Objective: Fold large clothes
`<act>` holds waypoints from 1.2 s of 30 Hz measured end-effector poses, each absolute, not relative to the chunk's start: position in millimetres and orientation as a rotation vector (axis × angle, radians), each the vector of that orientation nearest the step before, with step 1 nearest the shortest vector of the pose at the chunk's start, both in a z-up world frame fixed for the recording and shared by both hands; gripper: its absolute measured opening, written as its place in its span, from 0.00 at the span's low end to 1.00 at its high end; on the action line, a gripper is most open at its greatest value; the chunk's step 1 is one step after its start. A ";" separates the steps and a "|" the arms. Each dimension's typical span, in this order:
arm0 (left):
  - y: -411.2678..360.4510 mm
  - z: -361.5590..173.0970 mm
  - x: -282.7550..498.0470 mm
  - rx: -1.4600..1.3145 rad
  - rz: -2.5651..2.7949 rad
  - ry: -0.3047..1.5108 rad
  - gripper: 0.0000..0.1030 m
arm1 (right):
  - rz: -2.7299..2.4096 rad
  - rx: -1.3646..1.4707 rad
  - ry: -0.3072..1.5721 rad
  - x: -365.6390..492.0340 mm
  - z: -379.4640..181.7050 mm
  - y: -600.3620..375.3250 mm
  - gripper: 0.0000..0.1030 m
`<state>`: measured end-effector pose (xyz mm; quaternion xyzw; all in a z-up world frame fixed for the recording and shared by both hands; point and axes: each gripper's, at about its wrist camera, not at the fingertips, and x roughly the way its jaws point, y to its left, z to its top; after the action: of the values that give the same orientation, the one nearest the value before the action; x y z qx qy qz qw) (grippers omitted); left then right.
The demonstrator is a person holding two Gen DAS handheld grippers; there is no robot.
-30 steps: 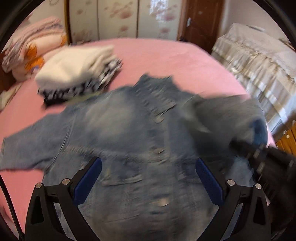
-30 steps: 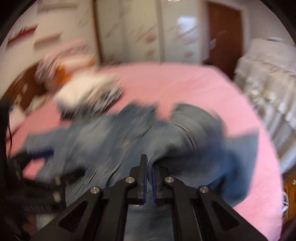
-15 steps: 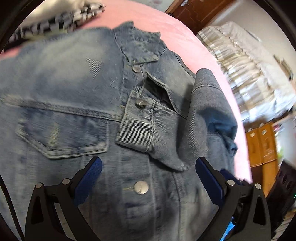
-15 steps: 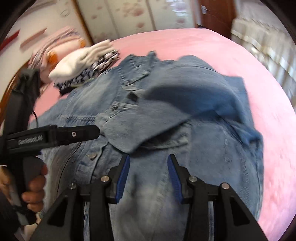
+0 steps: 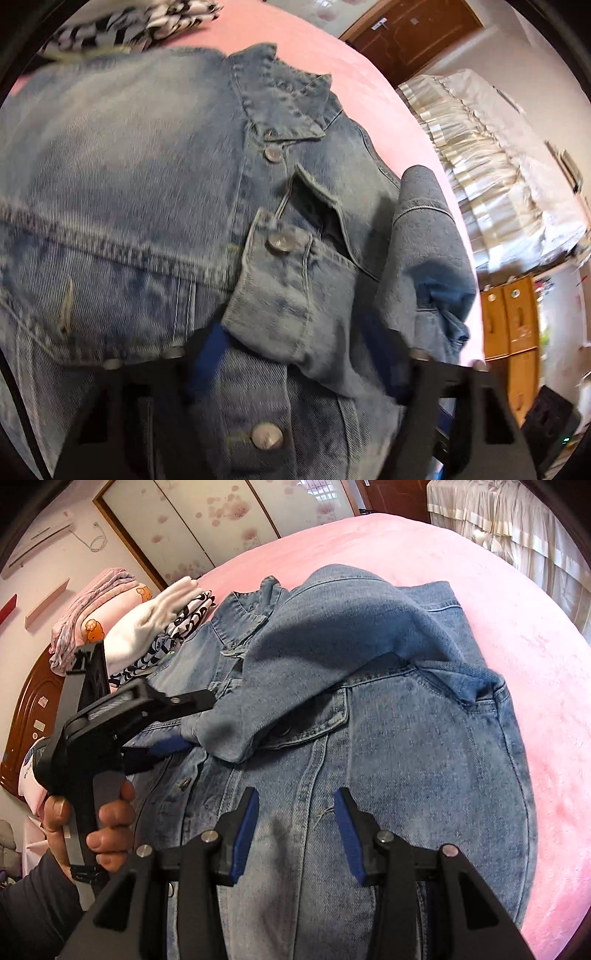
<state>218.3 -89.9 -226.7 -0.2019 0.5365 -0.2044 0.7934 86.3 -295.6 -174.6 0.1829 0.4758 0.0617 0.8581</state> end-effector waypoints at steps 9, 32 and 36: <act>-120.9 -187.3 232.7 -0.265 -0.451 1.058 0.18 | 0.094 0.377 0.999 83.6 -176.7 -302.3 0.42; -7.6 -210.6 255.7 -0.149 -0.271 1.161 0.30 | -0.181 0.219 0.951 91.1 -168.3 -380.2 0.53; 6.9 -208.2 257.5 -0.320 -0.353 1.119 0.59 | -0.186 0.124 0.992 100.1 -174.8 -380.4 0.53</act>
<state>257.5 6.9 -208.2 -0.1503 0.5258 -0.1658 0.8206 100.1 -380.4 -174.8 0.0595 0.4750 -0.0891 0.8735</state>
